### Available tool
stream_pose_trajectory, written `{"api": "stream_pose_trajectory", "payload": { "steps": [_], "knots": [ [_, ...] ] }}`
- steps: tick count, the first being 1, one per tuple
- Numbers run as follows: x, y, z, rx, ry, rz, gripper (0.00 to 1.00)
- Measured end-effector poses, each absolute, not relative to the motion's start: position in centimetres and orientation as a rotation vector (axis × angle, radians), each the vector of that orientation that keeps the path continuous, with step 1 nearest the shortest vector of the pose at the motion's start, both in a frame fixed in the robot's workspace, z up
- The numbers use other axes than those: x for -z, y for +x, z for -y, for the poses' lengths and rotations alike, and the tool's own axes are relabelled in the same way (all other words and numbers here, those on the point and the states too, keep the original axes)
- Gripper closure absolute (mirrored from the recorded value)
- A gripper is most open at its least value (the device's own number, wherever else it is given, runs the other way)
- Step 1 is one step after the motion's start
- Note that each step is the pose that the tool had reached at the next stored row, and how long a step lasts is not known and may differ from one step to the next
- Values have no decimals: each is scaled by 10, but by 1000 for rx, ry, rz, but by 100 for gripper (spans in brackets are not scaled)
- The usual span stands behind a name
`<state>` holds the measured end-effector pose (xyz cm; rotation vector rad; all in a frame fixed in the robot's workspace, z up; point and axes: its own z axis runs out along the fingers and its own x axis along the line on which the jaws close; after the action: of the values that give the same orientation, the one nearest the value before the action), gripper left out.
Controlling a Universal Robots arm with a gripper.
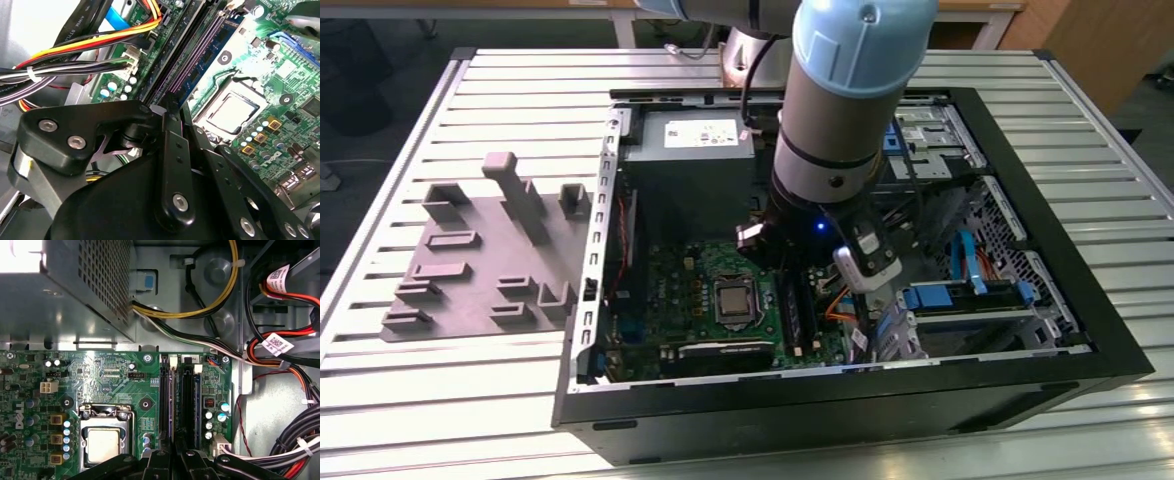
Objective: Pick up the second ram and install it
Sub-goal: 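Insert the second ram into the second slot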
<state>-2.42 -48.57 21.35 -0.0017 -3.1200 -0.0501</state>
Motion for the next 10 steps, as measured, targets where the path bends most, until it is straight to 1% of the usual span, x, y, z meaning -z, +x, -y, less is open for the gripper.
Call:
{"api": "stream_pose_trajectory", "payload": {
  "steps": [10],
  "knots": [
    [-211,-24,486,50,-2,3118,85]
  ]
}}
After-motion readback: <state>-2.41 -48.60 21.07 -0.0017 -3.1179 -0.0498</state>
